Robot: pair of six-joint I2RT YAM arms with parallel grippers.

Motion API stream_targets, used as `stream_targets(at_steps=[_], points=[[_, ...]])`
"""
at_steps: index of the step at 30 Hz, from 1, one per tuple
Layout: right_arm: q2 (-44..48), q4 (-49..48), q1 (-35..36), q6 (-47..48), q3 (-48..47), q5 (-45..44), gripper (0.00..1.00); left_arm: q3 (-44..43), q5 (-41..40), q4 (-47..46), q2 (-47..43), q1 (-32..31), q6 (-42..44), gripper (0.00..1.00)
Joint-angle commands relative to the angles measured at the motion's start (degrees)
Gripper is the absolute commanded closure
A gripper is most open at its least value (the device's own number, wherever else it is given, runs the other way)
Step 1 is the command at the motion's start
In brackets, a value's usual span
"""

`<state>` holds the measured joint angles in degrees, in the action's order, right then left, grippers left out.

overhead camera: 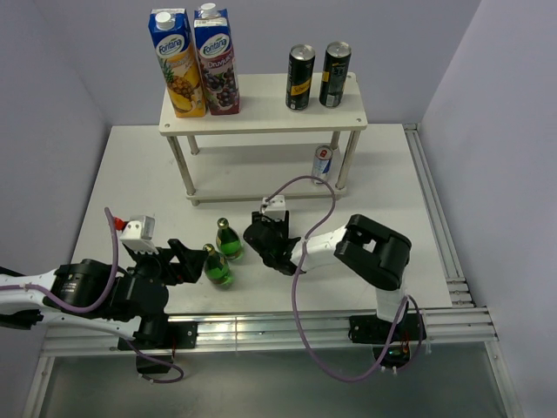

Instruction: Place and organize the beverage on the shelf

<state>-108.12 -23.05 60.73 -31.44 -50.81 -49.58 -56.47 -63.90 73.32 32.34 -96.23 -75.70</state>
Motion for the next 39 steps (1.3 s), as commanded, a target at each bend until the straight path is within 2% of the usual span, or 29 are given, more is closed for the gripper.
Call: stream_targets(at_steps=[1,6,15,29,39], points=[[4.4,2.12,-2.01,-0.82,-1.05,-4.82,0.97,0.13,0.09,-1.42,-0.26,-0.45,1.26,0.01],[10.45,6.61,-3.6,1.11,-1.67,-8.07,1.0,0.04,0.09,-1.42,0.01,-0.45,1.43,0.01],[15.13,7.32,-10.54,5.07,-5.08,-5.62,1.0,-0.05,0.09,-1.16,-0.17,-0.45,1.26,0.01],[3.8,7.75,-19.86,9.82,-18.53,-1.31,1.0,0.04,0.0,-1.25,-0.17,-0.54,1.17,0.01],[-0.34,8.02,-22.94,8.5,-19.86,-0.34,1.0,0.04,0.09,-1.25,-0.08,-0.54,1.17,0.01]])
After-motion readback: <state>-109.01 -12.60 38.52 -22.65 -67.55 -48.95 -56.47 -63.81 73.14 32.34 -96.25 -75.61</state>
